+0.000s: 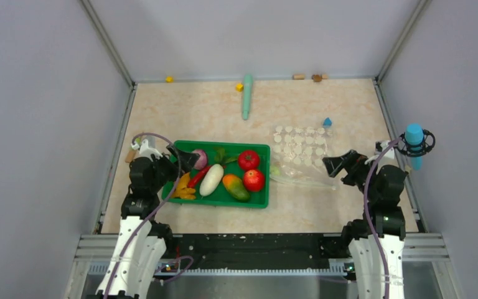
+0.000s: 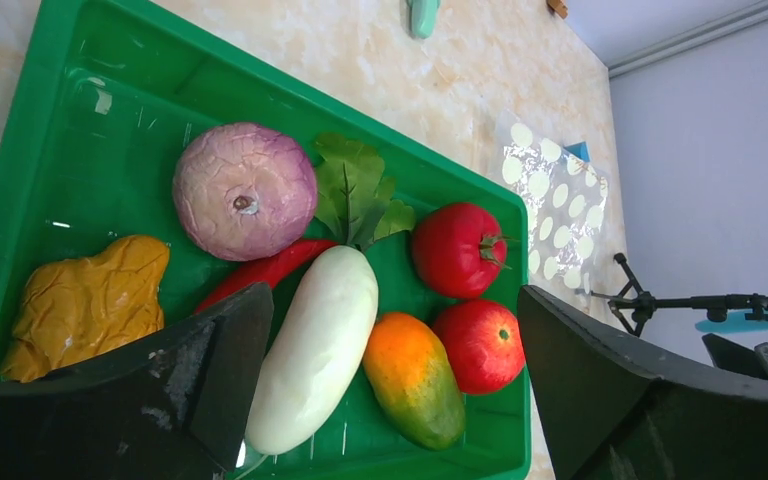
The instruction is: Place the food in the zip-top bag and seal the zipper
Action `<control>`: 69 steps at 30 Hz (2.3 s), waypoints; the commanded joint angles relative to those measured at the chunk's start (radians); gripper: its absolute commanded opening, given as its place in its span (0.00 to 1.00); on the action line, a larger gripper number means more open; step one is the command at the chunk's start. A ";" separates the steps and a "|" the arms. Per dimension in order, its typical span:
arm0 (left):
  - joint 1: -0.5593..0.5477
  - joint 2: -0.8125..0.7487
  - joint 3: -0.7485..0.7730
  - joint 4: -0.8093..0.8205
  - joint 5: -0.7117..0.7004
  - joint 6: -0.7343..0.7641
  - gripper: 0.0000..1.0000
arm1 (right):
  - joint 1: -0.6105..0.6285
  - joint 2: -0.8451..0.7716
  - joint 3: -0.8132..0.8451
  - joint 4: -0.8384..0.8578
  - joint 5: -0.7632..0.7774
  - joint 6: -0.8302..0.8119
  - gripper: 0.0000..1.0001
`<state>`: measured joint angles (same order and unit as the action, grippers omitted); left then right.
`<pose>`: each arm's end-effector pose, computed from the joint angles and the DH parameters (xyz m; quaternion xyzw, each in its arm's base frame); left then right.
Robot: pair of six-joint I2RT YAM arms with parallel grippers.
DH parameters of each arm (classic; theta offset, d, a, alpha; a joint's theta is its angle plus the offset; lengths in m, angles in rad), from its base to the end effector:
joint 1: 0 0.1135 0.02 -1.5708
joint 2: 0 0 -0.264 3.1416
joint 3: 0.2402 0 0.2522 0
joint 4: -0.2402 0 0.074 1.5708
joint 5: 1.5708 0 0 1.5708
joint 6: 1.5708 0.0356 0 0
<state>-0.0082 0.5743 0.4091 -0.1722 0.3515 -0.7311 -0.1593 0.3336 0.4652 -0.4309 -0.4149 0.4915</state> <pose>0.1511 -0.0135 0.2403 -0.1895 0.7871 -0.3387 0.4794 0.1083 -0.0029 0.2601 0.1358 0.7852 0.2595 0.5457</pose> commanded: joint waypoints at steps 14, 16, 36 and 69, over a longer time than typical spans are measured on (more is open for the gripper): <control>0.000 0.101 -0.013 0.201 0.083 -0.014 0.97 | 0.166 0.040 -0.044 0.181 -0.198 -0.002 0.99; 0.000 0.123 -0.009 0.211 0.097 -0.012 0.97 | 0.324 0.088 -0.038 0.163 -0.023 -0.017 0.99; -0.004 0.185 -0.042 0.244 0.083 0.033 0.97 | 0.931 0.926 0.172 0.129 0.931 0.121 0.99; -0.003 0.196 -0.047 0.232 0.054 0.039 0.97 | 0.889 1.301 0.172 0.227 0.918 0.340 0.33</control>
<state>-0.0086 0.7750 0.3569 0.0238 0.4034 -0.7074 0.7074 1.5646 0.6838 -0.0875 0.6373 0.7559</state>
